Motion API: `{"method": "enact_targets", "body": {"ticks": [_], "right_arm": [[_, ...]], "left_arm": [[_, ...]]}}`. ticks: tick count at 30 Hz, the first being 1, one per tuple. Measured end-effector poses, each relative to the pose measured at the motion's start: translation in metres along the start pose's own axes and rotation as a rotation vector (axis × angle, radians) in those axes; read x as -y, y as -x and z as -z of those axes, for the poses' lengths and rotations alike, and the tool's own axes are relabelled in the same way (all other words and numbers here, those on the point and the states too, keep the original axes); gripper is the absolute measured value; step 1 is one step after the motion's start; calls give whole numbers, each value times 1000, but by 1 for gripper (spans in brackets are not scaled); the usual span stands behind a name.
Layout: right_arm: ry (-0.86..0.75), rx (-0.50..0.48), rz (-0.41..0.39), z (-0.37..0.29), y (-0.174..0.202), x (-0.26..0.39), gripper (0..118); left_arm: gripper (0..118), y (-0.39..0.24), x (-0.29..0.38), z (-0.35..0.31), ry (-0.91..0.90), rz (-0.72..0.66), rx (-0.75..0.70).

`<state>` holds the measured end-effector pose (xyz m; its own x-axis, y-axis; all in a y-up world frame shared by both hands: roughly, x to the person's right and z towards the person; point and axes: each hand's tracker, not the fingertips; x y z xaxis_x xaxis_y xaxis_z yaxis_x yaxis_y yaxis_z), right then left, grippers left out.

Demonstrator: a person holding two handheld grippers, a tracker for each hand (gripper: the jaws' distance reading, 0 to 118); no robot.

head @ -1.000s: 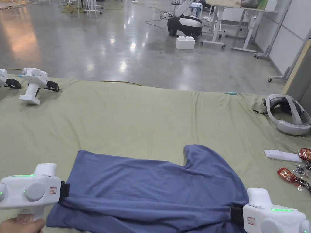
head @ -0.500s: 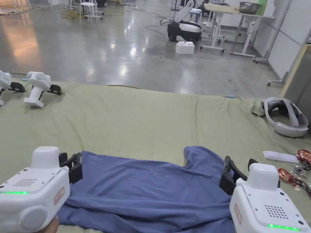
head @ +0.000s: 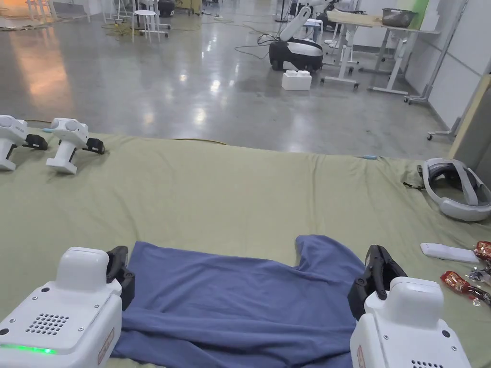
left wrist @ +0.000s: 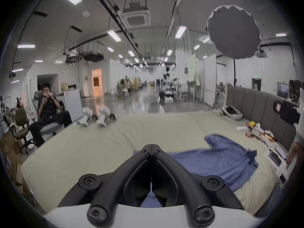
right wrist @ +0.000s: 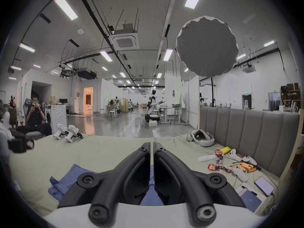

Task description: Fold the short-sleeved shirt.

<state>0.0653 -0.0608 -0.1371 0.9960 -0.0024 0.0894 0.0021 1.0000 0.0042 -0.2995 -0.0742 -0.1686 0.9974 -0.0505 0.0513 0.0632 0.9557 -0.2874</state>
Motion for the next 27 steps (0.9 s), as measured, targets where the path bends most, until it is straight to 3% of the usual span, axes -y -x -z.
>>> {"method": "enact_targets", "body": {"ticks": [2, 7, 12, 14, 15, 17, 25, 27], "right_arm": [[21, 2, 6, 1, -2, 3, 5], [101, -4, 8, 2, -12, 19, 5], [152, 0, -5, 3, -17, 33, 5], [169, -2, -15, 4, -17, 37, 5], [179, -3, -23, 4, -17, 38, 5], [191, -2, -24, 4, -18, 41, 5], [247, 22, -30, 3, -29, 53, 5], [262, 29, -34, 2, -32, 56, 5]], "left_arm": [[2, 15, 18, 15, 155, -44, 65], [2, 53, 81, 53, 476, -93, 14], [3, 75, 107, 83, 644, -128, -11], [27, 80, 110, 96, 690, -138, -12], [50, 83, 112, 105, 729, -153, 5], [66, 88, 117, 118, 760, -164, 23], [66, 83, 127, 157, 871, -178, -26], [62, 58, 115, 137, 883, -134, -57]]}}
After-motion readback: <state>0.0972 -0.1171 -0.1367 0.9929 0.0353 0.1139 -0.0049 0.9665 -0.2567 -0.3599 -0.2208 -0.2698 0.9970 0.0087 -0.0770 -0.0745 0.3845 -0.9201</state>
